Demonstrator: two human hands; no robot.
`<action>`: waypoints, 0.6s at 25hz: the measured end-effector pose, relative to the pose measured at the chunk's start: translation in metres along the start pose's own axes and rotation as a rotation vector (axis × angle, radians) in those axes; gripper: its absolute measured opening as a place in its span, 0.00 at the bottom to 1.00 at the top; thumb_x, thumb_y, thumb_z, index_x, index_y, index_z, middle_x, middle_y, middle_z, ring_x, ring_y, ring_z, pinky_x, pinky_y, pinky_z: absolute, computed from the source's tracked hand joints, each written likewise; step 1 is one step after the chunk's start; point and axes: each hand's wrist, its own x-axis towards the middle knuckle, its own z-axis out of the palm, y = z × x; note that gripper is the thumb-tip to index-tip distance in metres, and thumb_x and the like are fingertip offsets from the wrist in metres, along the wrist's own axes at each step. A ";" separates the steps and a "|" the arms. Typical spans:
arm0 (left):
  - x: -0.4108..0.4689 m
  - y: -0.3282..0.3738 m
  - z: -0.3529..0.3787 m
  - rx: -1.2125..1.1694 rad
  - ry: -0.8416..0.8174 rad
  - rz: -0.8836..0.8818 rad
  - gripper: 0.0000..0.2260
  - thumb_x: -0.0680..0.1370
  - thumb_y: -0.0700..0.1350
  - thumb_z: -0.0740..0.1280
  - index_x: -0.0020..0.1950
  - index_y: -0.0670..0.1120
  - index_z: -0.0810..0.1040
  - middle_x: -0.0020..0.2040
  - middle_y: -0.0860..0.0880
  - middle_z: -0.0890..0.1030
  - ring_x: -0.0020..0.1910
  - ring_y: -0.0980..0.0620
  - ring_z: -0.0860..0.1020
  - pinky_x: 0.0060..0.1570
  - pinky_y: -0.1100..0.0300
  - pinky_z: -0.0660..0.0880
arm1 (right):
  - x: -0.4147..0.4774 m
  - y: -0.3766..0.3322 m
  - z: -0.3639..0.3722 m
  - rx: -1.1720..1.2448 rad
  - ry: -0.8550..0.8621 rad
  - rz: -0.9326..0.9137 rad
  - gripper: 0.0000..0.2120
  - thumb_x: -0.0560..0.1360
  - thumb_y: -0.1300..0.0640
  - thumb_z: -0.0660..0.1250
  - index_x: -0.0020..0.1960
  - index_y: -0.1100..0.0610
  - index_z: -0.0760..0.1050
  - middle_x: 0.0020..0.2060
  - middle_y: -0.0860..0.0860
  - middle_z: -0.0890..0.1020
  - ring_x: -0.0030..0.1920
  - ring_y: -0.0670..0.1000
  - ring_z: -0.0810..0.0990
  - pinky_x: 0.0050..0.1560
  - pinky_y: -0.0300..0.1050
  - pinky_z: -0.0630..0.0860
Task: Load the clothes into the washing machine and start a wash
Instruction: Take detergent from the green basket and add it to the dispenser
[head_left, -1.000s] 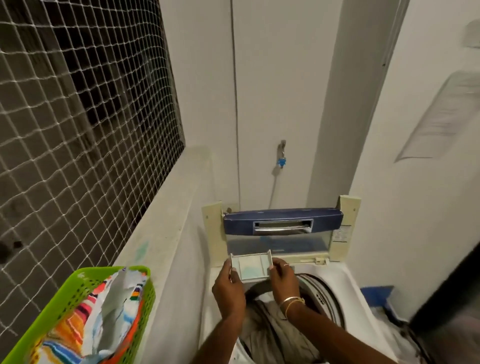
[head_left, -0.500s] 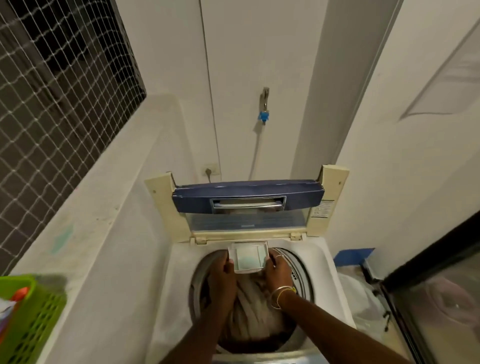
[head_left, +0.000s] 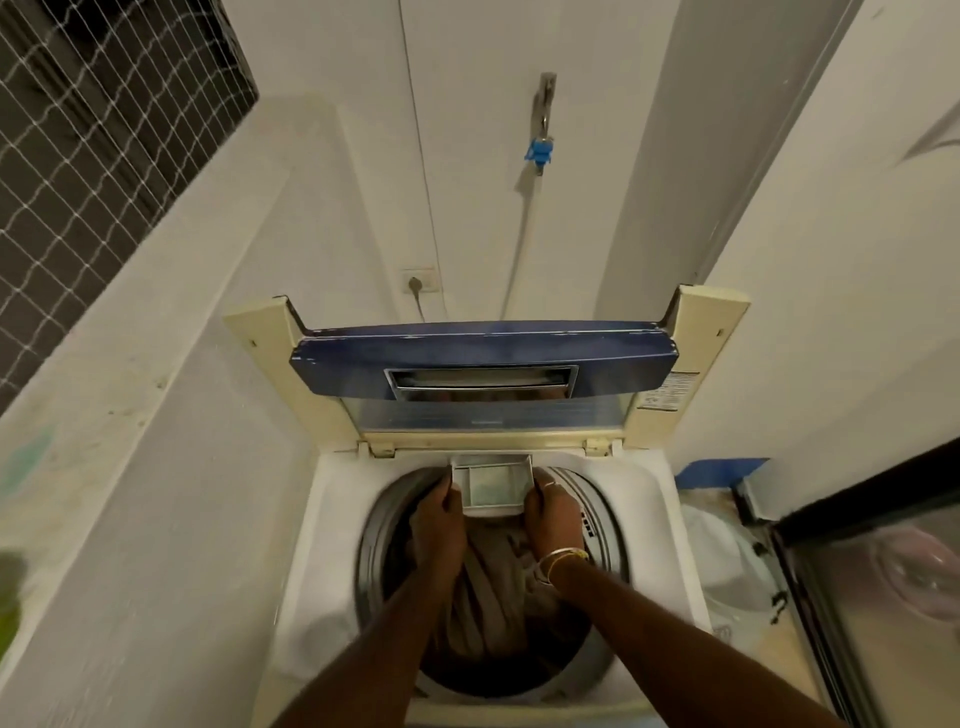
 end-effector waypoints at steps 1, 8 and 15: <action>0.003 0.000 0.001 0.003 -0.006 -0.002 0.18 0.82 0.53 0.60 0.70 0.50 0.75 0.65 0.48 0.79 0.65 0.48 0.76 0.68 0.47 0.71 | 0.002 0.000 0.003 -0.007 0.014 0.009 0.11 0.79 0.62 0.60 0.57 0.58 0.78 0.49 0.55 0.83 0.51 0.54 0.81 0.51 0.34 0.67; 0.016 -0.004 -0.003 -0.007 -0.051 0.044 0.17 0.83 0.51 0.59 0.71 0.47 0.75 0.64 0.48 0.80 0.64 0.48 0.76 0.67 0.54 0.71 | 0.007 0.004 0.019 -0.017 0.068 0.009 0.07 0.78 0.60 0.59 0.46 0.55 0.76 0.38 0.52 0.80 0.41 0.54 0.79 0.45 0.43 0.74; 0.019 -0.002 -0.006 0.018 -0.081 0.040 0.19 0.84 0.50 0.59 0.73 0.47 0.72 0.69 0.46 0.76 0.68 0.47 0.73 0.70 0.54 0.67 | 0.007 -0.003 0.014 -0.069 0.082 -0.006 0.09 0.79 0.62 0.60 0.52 0.60 0.79 0.43 0.56 0.82 0.45 0.55 0.80 0.47 0.40 0.71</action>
